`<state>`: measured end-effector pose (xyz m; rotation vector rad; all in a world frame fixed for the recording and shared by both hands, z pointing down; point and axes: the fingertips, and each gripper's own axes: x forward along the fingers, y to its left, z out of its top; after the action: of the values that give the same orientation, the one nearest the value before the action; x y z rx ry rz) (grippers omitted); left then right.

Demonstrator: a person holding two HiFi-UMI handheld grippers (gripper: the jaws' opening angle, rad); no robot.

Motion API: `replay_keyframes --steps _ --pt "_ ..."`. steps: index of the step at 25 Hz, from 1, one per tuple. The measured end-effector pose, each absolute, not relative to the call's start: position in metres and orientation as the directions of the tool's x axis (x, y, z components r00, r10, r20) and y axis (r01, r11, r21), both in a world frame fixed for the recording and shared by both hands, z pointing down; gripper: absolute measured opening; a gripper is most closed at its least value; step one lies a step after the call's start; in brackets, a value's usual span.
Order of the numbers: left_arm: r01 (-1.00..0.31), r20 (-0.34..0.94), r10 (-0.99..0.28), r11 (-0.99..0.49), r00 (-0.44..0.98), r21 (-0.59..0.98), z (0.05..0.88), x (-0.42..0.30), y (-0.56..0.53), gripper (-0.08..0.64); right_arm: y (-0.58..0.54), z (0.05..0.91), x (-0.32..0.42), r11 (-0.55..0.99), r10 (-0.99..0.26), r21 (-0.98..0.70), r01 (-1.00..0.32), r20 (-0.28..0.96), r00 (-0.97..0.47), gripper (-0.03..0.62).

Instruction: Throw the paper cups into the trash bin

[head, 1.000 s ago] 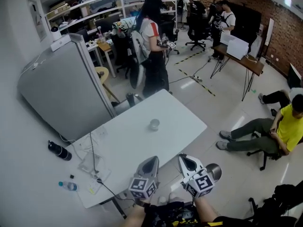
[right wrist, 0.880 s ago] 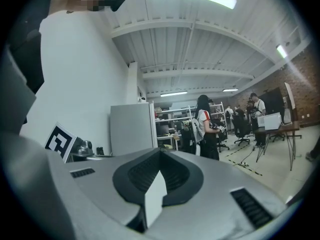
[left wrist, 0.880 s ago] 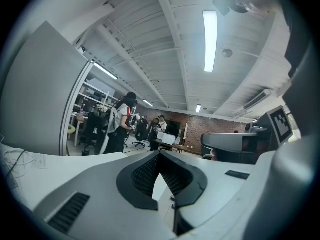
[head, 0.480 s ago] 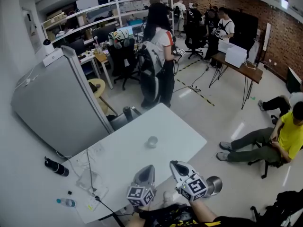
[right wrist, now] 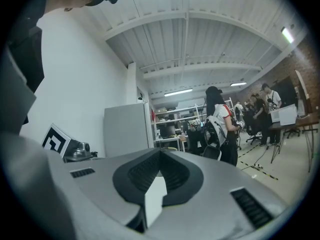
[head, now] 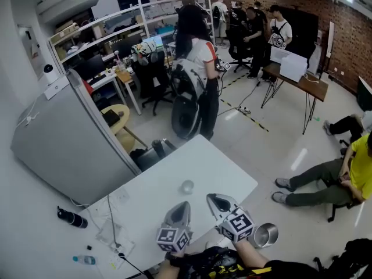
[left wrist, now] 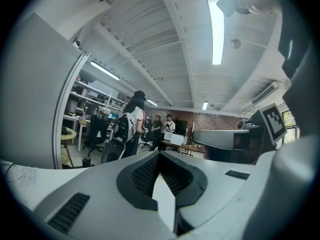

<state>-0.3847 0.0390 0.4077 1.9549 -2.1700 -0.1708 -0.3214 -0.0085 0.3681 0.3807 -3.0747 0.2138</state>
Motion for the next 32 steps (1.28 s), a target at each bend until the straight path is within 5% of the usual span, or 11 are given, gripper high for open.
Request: replay_keyframes --steps 22,28,32 --pt "-0.95 0.165 -0.975 0.189 -0.151 0.249 0.444 -0.425 0.06 0.003 0.003 0.421 -0.37 0.982 -0.165 -0.065 -0.176 0.154 -0.974 0.008" --pt "-0.935 0.223 -0.954 0.254 -0.2 0.249 0.462 -0.446 0.084 0.003 0.005 0.472 -0.387 0.982 -0.14 -0.099 -0.163 0.202 -0.969 0.189" --pt "-0.923 0.251 -0.937 0.303 -0.243 0.238 0.469 -0.456 0.102 0.003 -0.004 0.553 -0.396 0.966 -0.134 -0.165 -0.199 0.338 -0.931 0.322"
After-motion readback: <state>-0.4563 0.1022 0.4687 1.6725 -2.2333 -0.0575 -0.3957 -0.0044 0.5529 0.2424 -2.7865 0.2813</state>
